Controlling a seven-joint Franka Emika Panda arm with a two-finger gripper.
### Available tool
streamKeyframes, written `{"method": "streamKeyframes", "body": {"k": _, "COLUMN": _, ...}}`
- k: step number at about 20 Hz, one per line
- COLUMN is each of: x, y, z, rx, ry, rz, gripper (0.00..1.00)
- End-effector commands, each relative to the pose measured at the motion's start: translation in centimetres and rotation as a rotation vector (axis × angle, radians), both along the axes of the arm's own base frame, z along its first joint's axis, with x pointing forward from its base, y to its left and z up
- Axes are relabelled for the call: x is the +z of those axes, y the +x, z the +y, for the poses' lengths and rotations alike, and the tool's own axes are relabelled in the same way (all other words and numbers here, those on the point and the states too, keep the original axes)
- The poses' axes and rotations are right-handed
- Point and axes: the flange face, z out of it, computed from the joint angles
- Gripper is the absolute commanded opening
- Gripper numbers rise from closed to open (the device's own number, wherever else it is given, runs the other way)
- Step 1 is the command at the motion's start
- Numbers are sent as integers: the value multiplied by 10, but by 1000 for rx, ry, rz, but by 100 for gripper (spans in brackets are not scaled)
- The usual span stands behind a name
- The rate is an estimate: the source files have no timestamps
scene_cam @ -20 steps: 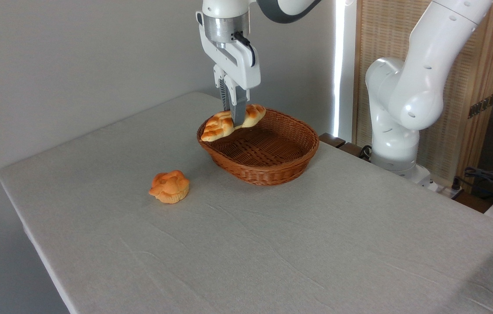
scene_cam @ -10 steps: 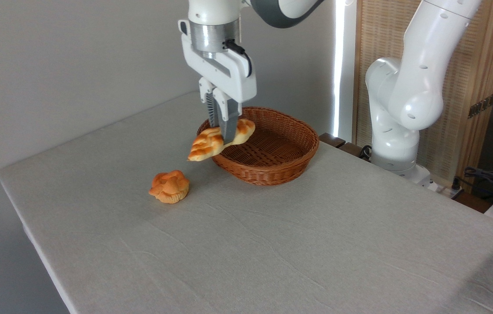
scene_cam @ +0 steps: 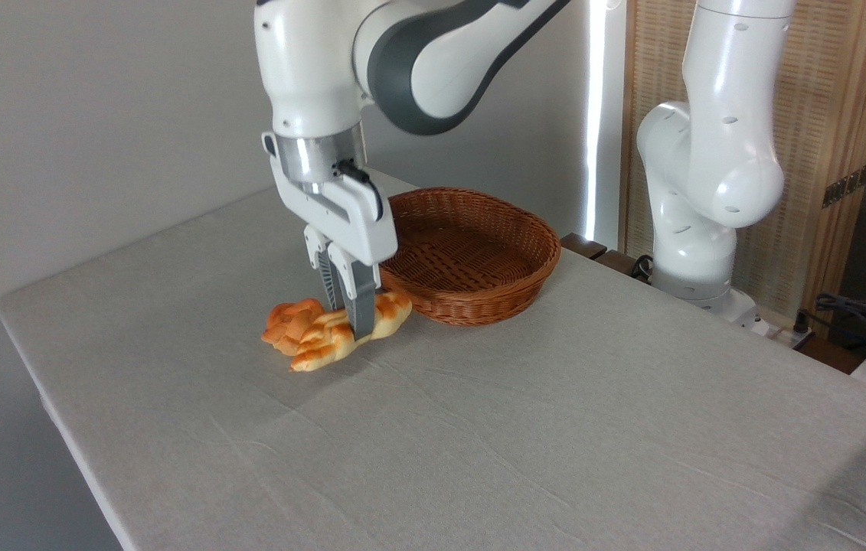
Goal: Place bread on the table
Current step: 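Carry the roll beside the basket, lower it, open the gripper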
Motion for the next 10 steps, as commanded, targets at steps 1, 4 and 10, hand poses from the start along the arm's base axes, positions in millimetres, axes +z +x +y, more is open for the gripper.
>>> {"method": "streamKeyframes", "body": {"k": 1, "x": -11, "y": 12, "z": -6, "rx": -5, "ry": 26, "rz": -11, "gripper": 78}}
{"method": "streamKeyframes", "body": {"k": 4, "x": -18, "y": 13, "z": -10, "rx": -17, "ry": 37, "rz": -2, "gripper": 100}}
{"method": "streamKeyframes", "body": {"k": 10, "x": 6, "y": 28, "z": -2, "rx": 4, "ry": 26, "rz": -56, "gripper": 100}}
